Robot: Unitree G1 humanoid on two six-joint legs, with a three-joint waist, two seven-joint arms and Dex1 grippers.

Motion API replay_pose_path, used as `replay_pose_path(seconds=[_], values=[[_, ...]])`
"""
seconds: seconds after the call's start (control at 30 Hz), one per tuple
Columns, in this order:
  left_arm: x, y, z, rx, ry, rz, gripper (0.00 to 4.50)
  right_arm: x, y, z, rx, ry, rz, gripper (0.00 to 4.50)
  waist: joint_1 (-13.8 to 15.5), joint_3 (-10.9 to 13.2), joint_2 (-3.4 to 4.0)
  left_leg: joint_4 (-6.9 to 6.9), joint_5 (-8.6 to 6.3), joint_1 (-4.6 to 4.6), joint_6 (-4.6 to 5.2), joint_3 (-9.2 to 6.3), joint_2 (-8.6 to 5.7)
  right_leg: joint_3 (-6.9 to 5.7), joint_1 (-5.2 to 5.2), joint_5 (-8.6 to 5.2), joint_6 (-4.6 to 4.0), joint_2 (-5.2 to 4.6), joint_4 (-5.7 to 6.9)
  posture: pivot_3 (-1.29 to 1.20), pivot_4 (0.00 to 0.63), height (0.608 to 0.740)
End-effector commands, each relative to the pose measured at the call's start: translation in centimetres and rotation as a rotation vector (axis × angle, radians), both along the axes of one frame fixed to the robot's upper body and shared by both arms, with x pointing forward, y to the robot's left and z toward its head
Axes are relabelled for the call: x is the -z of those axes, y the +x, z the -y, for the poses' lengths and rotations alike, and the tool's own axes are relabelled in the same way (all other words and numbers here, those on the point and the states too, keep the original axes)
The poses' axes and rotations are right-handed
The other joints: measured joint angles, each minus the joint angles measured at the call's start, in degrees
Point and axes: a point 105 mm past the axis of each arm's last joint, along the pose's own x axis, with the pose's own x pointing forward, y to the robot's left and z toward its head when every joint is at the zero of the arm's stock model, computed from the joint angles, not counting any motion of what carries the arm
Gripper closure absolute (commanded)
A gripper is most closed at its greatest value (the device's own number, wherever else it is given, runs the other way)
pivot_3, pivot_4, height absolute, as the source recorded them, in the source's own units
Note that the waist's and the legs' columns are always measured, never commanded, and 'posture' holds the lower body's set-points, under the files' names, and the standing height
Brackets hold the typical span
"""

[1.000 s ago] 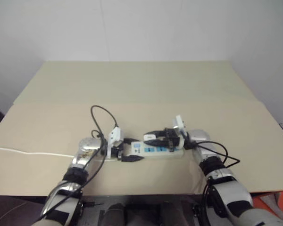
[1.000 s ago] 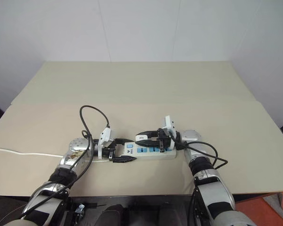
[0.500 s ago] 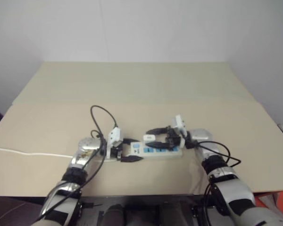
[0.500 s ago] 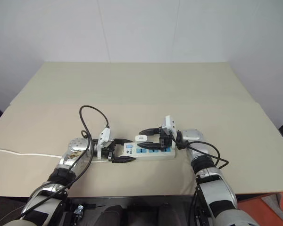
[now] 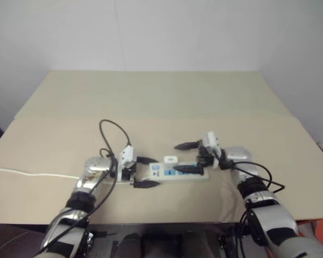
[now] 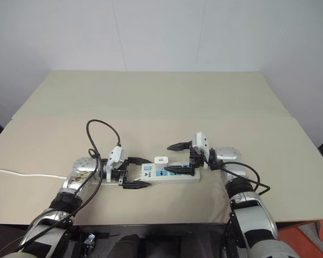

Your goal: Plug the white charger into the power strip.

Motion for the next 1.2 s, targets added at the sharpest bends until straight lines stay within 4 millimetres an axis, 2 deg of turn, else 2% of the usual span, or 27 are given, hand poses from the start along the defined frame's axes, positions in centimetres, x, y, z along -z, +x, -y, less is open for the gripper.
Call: replay_pose_path(seconds=[0.03, 0.13, 0.23, 0.3, 0.4, 0.53, 0.6, 0.7, 0.93, 1.2], values=[[-3.6, -0.1, -2.1, -0.101, -0.117, 0.154, 0.03, 1.8, -1.1, 1.2, 0.006, -0.047, -0.055, 0.00, 0.0, 0.0, 0.00, -0.05, 0.00, 0.00, 0.00, -0.06, 0.02, 0.02, -0.03, 0.00, -0.01, -0.02, -0.02, 0.00, 0.150, 0.740], [-5.5, -1.6, -5.0, -0.142, -0.121, 0.177, 0.03, 0.4, -1.1, 2.1, 0.035, -0.028, -0.016, 0.00, -0.1, 0.0, 0.01, -0.23, 0.00, -0.02, 0.00, -0.33, 0.09, 0.05, -0.13, -0.03, -0.06, -0.11, -0.02, 0.00, 0.150, 0.740], [-8.4, -3.1, -9.3, -0.211, -0.135, 0.177, 0.03, -2.3, -1.0, 4.6, 0.113, -0.035, 0.028, 0.00, 0.0, 0.1, 0.11, -0.34, 0.00, -0.10, -0.01, -0.35, 0.06, 0.00, -0.33, -0.07, -0.11, -0.36, 0.04, 0.00, 0.150, 0.740], [-9.5, -3.5, -11.3, -0.267, -0.099, 0.206, 0.03, -4.0, -1.6, 6.3, 0.119, -0.042, 0.082, 0.00, 0.3, 0.4, 0.31, -0.34, 0.02, -0.20, -0.03, -0.36, -0.07, -0.14, -0.45, -0.10, -0.09, -0.65, 0.04, 0.00, 0.150, 0.740], [-9.9, -4.2, -14.3, -0.349, -0.001, 0.227, 0.03, -6.2, -3.0, 9.4, 0.155, -0.093, 0.171, 0.00, 0.3, 0.6, 0.59, -0.33, 0.03, -0.36, -0.05, -0.10, -0.18, -0.12, -0.55, -0.15, 0.00, -0.81, -0.03, 0.00, 0.150, 0.740], [-9.0, -5.9, -16.9, -0.425, 0.071, 0.168, 0.03, -7.6, -5.1, 14.1, 0.248, -0.207, 0.209, 0.00, 0.3, 0.6, 0.58, -0.40, 0.01, -0.69, -0.04, 0.06, -0.17, -0.11, -0.86, -0.23, 0.15, -0.77, -0.12, 0.00, 0.150, 0.740], [-8.7, -6.4, -17.5, -0.456, 0.094, 0.156, 0.03, -7.9, -5.9, 15.4, 0.279, -0.253, 0.209, 0.00, 0.3, 0.6, 0.57, -0.46, 0.00, -0.86, -0.02, 0.12, -0.17, -0.14, -0.99, -0.28, 0.19, -0.74, -0.17, 0.00, 0.150, 0.740], [-8.5, -7.0, -17.4, -0.448, 0.076, 0.140, 0.03, -8.2, -6.9, 16.1, 0.304, -0.283, 0.237, 0.00, 0.2, 0.7, 0.52, -0.47, 0.00, -0.83, -0.02, 0.28, -0.14, -0.14, -0.96, -0.29, 0.18, -0.71, -0.14, 0.00, 0.150, 0.740], [-8.1, -6.5, -16.8, -0.441, 0.063, 0.135, 0.03, -8.4, -7.8, 16.2, 0.343, -0.296, 0.252, 0.00, 0.1, 0.7, 0.49, -0.37, 0.03, -0.61, -0.06, 0.49, -0.10, -0.07, -0.82, -0.48, 0.50, -0.68, -0.08, 0.00, 0.150, 0.740], [-8.1, -6.4, -16.8, -0.442, 0.069, 0.126, 0.03, -8.4, -8.3, 16.9, 0.364, -0.329, 0.223, 0.00, 0.2, 0.7, 0.46, -0.37, 0.03, -0.78, -0.06, 0.52, -0.13, -0.08, -0.89, -0.30, 0.20, -0.68, -0.12, 0.00, 0.150, 0.740]])
